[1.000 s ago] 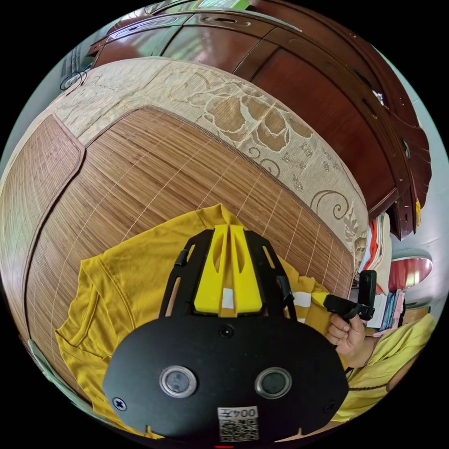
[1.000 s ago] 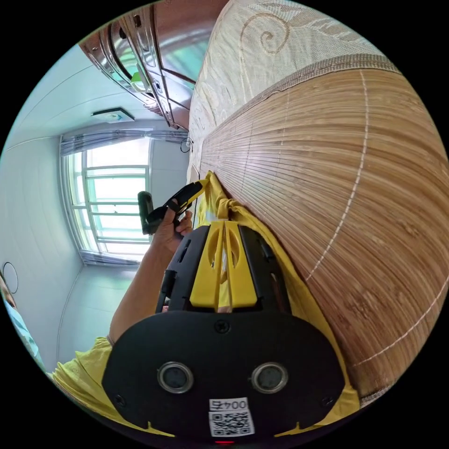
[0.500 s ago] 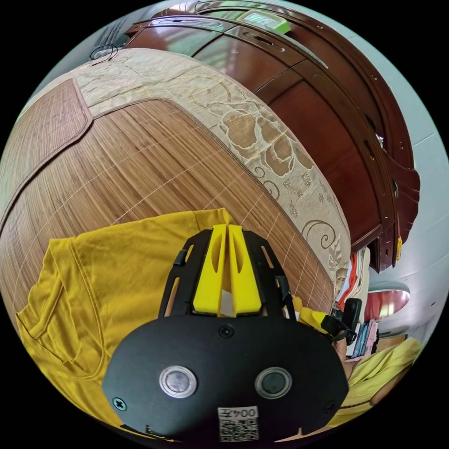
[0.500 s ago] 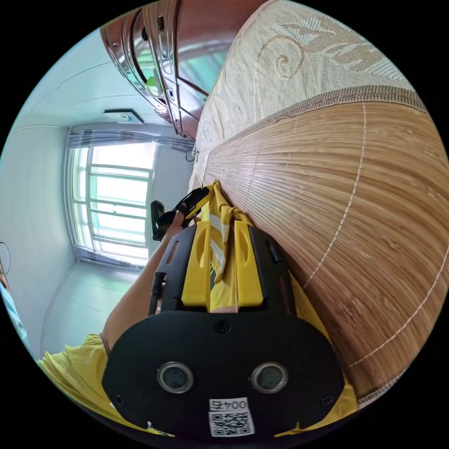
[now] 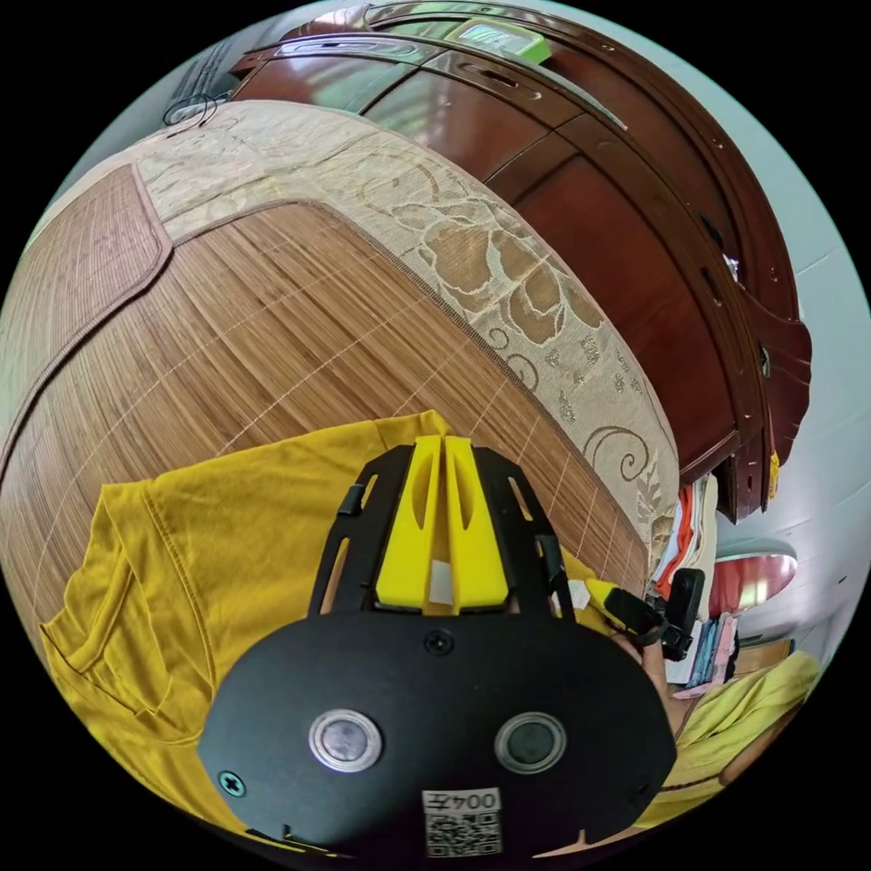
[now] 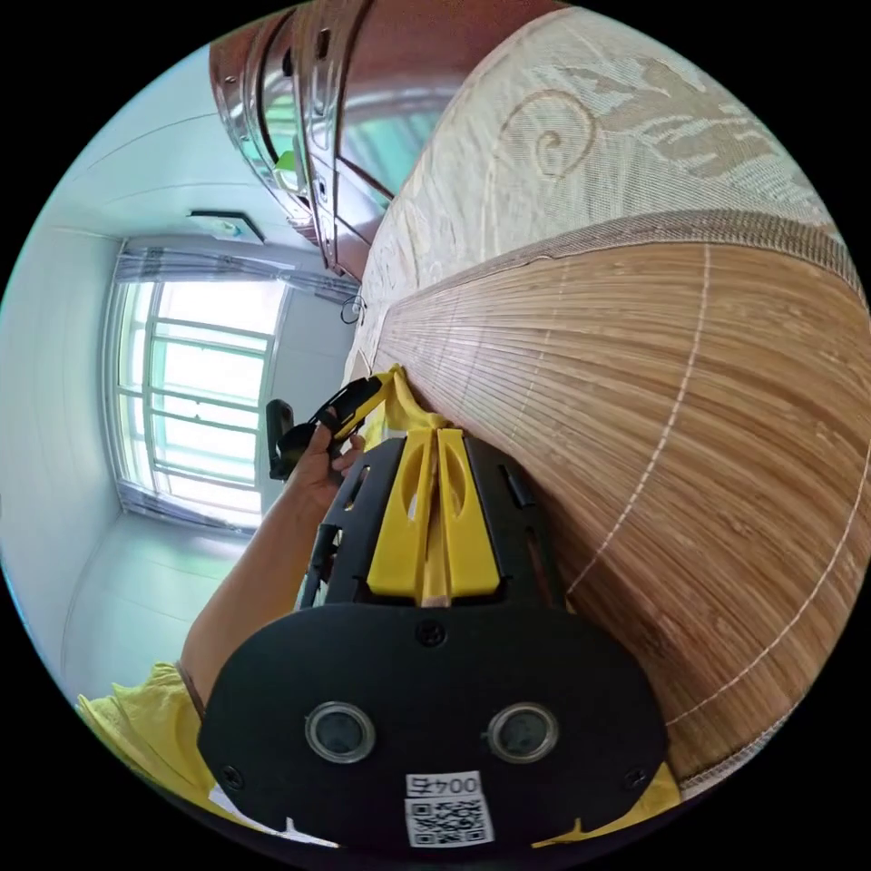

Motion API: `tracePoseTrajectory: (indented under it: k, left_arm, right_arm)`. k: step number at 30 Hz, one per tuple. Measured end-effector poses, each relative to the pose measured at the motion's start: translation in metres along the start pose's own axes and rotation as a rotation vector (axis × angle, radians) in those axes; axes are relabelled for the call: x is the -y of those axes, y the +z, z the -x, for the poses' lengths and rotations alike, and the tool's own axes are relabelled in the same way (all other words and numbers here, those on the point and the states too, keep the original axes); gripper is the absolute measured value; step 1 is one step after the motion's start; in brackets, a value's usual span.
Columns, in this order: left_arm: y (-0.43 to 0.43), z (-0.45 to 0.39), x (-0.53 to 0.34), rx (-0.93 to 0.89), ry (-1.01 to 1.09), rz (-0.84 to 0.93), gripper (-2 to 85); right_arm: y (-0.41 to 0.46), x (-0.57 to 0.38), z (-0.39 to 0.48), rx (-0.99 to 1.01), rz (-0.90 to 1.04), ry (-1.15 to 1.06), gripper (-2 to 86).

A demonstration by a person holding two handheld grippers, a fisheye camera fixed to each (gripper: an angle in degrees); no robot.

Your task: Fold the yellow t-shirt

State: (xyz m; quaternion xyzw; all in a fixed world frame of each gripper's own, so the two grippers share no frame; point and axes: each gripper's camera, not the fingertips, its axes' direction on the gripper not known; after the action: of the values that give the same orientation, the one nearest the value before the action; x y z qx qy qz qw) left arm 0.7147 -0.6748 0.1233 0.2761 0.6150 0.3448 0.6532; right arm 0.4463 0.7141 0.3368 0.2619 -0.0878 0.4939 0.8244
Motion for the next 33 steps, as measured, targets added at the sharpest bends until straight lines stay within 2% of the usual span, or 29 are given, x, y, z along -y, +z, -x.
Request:
tracePoseTrajectory:
  k: [5, 8, 12, 14, 15, 18, 20, 23, 24, 27, 29, 33]
  left_arm:
    - [-0.011, 0.001, 0.005, -0.075, -0.095, -0.014, 0.9]
    - [-0.043, 0.004, 0.005, -0.133, -0.168, -0.102, 1.0]
    - [-0.086, 0.0, -0.004, -0.125, -0.25, -0.215, 0.8]
    - [-0.103, -0.027, -0.01, -0.031, -0.189, -0.231, 0.7]
    - [-0.113, -0.055, -0.016, 0.043, -0.112, -0.244, 0.7]
    - [-0.115, -0.135, -0.046, 0.238, 0.135, -0.285, 0.7]
    - [-0.096, -0.165, -0.059, 0.305, 0.199, -0.259, 0.7]
    - [-0.056, -0.183, -0.057, 0.302, 0.18, -0.12, 0.7]
    - [-0.049, -0.191, -0.047, 0.303, 0.184, -0.064, 0.7]
    - [-0.053, -0.208, -0.031, 0.294, 0.181, -0.054, 0.8]
    - [-0.064, -0.215, -0.026, 0.266, 0.154, -0.055, 0.7]
    - [-0.134, -0.254, -0.048, 0.186, 0.15, -0.216, 0.6]
  right_arm:
    - [0.007, 0.003, 0.015, 0.038, 0.0, 0.013, 0.0]
    - [0.004, 0.001, 0.021, 0.088, -0.02, 0.039, 0.1]
    - [-0.011, 0.001, 0.061, 0.006, -0.127, -0.065, -0.4]
    - [-0.012, -0.005, 0.108, -0.099, -0.173, -0.269, -0.4]
    - [-0.002, -0.013, 0.144, -0.173, -0.16, -0.424, -0.3]
    - [0.044, -0.038, 0.2, -0.37, -0.069, -0.649, 0.4]
    - [0.069, -0.042, 0.209, -0.456, 0.003, -0.642, 1.7]
    - [0.093, -0.034, 0.213, -0.523, 0.1, -0.586, 4.2]
    - [0.101, -0.031, 0.213, -0.513, 0.146, -0.567, 4.6]
    - [0.112, -0.027, 0.22, -0.497, 0.19, -0.548, 4.1]
    - [0.112, -0.03, 0.23, -0.514, 0.149, -0.558, 3.3]
    - [0.103, -0.057, 0.275, -0.596, -0.064, -0.738, 3.3]
